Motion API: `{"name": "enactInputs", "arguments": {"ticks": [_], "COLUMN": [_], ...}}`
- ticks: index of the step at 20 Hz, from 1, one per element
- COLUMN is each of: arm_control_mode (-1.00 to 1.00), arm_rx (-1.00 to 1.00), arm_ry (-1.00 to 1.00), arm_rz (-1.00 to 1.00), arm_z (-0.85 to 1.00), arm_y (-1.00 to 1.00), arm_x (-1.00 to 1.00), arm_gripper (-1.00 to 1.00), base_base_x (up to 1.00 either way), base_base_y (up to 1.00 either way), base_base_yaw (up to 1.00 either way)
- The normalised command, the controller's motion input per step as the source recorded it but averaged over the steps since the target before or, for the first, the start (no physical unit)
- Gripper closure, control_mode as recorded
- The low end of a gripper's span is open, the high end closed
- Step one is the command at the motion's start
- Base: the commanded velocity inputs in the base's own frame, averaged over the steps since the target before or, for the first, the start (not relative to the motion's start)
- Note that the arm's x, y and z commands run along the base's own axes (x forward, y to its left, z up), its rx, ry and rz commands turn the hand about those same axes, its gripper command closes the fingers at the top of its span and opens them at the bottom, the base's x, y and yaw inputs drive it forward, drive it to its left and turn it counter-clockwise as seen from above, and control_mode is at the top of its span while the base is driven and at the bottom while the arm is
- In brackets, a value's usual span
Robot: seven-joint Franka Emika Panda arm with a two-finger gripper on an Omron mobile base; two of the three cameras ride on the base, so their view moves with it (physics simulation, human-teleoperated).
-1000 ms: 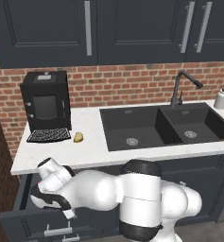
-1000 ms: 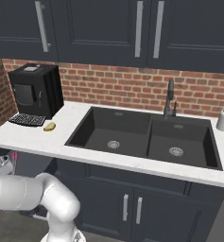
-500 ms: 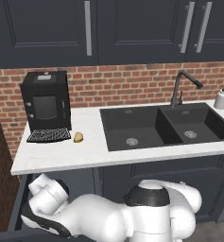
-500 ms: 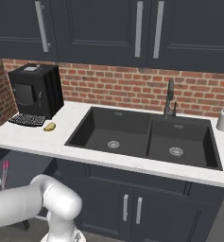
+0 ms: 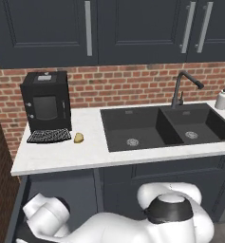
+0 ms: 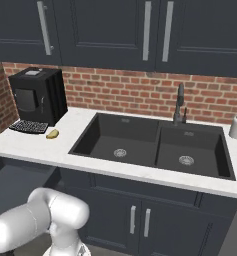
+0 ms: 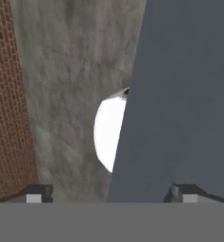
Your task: Pick the tongs from the drawer and place it on the counter.
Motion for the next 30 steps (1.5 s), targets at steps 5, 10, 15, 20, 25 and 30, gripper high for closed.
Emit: {"name": "enactInputs", "arguments": {"ticks": [5,10,15,20,25,30], "arm_control_mode": [-1.0,-1.0,-1.0,-1.0,-1.0,-1.0], "arm_rx": [0.01,-0.04,-0.17,-0.18,-0.23,-0.13], "arm_ry": [-0.14,-0.18,-0.11,-0.11,-0.14,-0.06], "arm_rz": [-0.29,-0.5,-0.38,-0.3,-0.35,-0.28], "arm_z": [1.0,0.69,-0.14,-0.2,-0.08,-0.25], "arm_y": [0.05,0.0,0.0,0.18,0.5,0.46], "arm_x": [-0.15,0.44,0.57,0.47,0.57,0.44], "arm_gripper": [-1.0,-1.0,-1.0,-1.0,-1.0,-1.0], "base_base_x": [0.0,0.0,0.0,0.0,0.0,0.0], "base_base_y": [0.0,0.0,0.0,0.0,0.0,0.0], "base_base_yaw": [0.0,0.0,0.0,0.0,0.0,0.0]}}
